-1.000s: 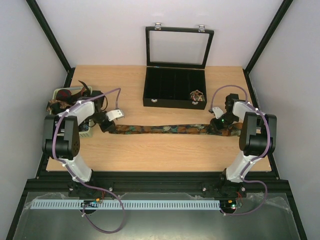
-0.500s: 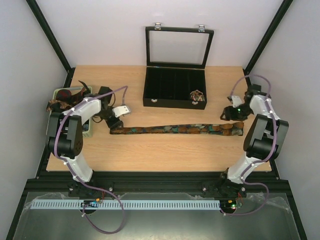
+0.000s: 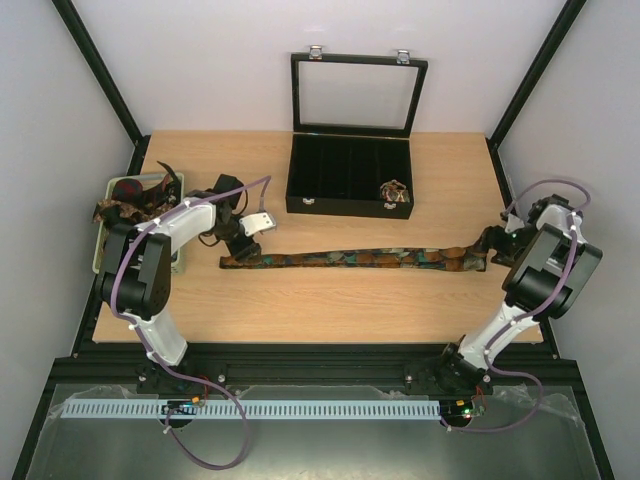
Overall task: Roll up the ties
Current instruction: Adjust the tie at the center of the board.
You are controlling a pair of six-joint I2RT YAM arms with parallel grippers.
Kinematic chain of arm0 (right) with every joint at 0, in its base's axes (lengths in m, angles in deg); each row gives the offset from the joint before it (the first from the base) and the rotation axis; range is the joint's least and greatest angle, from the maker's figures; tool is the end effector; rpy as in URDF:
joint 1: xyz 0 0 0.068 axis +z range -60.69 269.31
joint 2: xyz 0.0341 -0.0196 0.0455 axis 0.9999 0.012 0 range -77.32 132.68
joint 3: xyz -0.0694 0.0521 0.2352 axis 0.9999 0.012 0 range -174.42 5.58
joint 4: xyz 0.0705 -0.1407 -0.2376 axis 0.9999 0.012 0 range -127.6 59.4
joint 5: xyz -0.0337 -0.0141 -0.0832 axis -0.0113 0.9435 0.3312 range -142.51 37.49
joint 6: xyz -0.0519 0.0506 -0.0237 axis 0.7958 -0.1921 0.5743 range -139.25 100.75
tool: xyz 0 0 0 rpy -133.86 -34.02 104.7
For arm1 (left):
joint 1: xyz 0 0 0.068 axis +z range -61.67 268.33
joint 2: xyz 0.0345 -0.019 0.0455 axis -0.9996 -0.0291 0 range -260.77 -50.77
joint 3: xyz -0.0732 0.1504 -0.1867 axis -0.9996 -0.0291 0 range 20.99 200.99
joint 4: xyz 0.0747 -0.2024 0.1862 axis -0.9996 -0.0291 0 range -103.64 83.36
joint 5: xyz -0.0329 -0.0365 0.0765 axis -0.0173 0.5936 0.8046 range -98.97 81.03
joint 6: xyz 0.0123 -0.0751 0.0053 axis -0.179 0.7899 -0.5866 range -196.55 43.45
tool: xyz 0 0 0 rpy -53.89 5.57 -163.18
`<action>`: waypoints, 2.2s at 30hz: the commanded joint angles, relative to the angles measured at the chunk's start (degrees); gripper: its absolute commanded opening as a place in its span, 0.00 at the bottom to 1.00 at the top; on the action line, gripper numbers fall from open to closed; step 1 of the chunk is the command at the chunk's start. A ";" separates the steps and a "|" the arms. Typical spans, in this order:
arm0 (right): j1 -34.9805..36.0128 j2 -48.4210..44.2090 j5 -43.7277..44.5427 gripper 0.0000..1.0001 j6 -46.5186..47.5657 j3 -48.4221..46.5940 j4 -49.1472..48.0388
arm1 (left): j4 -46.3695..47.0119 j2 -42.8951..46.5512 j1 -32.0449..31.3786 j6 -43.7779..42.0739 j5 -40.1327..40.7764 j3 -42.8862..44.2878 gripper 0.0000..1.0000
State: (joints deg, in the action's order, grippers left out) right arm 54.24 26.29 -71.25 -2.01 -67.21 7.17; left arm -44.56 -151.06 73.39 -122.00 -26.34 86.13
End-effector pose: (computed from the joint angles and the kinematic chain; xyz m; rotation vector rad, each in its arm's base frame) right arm 0.3172 -0.1973 0.1301 0.3713 2.7381 0.2552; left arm 0.3408 -0.1109 0.1145 1.4441 2.3567 -0.2989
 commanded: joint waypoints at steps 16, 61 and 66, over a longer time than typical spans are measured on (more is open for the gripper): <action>19.97 -0.62 -26.21 0.60 11.27 -5.01 23.39 | 1.11 0.00 0.11 0.03 -0.08 -3.16 0.66; 21.01 5.93 -0.51 0.10 -7.64 -2.24 -5.70 | 0.98 1.07 0.62 0.86 1.11 -2.43 0.66; 21.01 3.65 -0.65 0.01 -5.45 -2.66 -2.05 | 0.78 0.97 0.82 0.74 1.36 -2.14 0.66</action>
State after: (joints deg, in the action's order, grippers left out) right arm 75.05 31.75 -71.14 -9.16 -68.89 -0.28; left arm -42.52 -151.04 73.72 -120.89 -25.16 83.38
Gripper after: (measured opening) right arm 0.018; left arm 0.661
